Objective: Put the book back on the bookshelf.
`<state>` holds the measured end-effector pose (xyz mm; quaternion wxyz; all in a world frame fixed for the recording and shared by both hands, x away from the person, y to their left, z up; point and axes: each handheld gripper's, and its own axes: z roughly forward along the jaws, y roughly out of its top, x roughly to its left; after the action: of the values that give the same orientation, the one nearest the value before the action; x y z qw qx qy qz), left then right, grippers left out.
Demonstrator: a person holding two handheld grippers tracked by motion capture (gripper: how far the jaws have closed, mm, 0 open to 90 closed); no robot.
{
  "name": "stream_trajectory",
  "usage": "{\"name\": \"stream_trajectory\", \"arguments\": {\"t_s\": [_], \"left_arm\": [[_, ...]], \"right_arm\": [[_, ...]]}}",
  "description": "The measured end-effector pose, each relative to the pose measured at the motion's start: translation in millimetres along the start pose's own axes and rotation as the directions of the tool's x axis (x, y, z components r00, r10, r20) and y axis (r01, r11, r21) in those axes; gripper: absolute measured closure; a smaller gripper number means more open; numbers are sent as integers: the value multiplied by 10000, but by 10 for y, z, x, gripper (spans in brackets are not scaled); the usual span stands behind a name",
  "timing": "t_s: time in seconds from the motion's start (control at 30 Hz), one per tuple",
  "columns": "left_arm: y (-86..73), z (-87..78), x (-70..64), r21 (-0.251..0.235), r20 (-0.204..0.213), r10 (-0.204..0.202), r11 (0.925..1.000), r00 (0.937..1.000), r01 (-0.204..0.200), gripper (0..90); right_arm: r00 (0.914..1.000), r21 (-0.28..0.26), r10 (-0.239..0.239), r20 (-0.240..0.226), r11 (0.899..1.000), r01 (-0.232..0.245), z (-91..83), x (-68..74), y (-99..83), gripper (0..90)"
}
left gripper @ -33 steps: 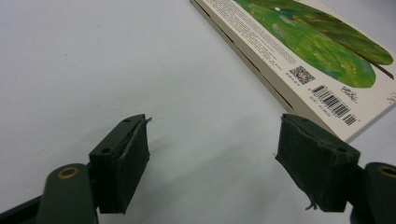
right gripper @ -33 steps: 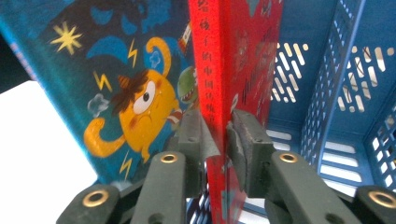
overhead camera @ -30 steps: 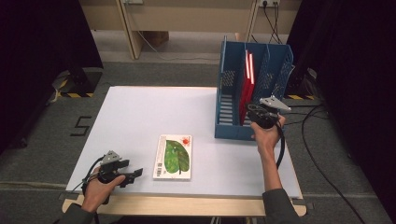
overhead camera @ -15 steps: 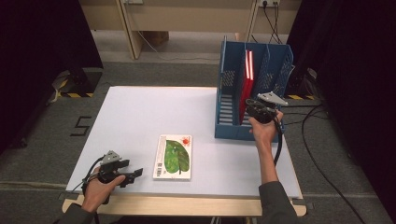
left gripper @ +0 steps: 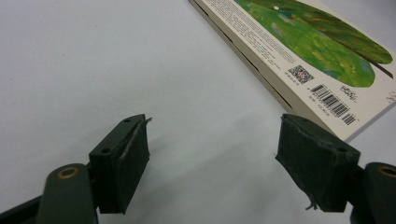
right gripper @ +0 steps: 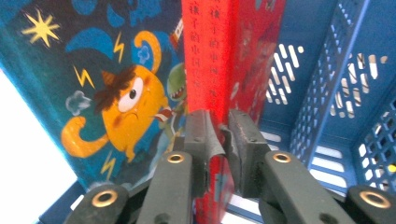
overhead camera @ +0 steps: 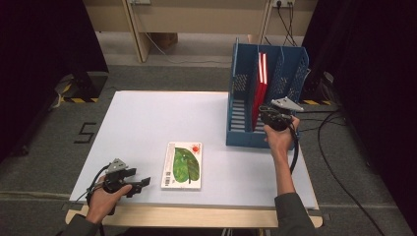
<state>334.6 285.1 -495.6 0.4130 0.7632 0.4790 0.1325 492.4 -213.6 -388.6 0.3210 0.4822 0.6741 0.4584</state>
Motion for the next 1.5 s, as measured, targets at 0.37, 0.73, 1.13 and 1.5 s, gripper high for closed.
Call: {"name": "stream_trajectory", "arguments": {"t_s": [0.37,0.73,1.13,1.5], "left_arm": [[0,1,0,-42,-15,-24,10000,10000,24,242],[-2,4,-7,5,2,3,10000,10000,-3,243],[1,2,-20,-2,66,103,9999,9999,-103,239],[4,6,-28,28,59,166,9999,9998,-166,227]], "right_arm": [[9996,141,294,43,9995,-294,30,-3,-48,772],[9959,-244,310,-847,9991,-332,-415,226,-138,578],[9845,40,891,-1508,9960,-895,-687,394,-375,349],[9787,337,1086,-1742,9940,-1042,-746,528,-602,220]]}}
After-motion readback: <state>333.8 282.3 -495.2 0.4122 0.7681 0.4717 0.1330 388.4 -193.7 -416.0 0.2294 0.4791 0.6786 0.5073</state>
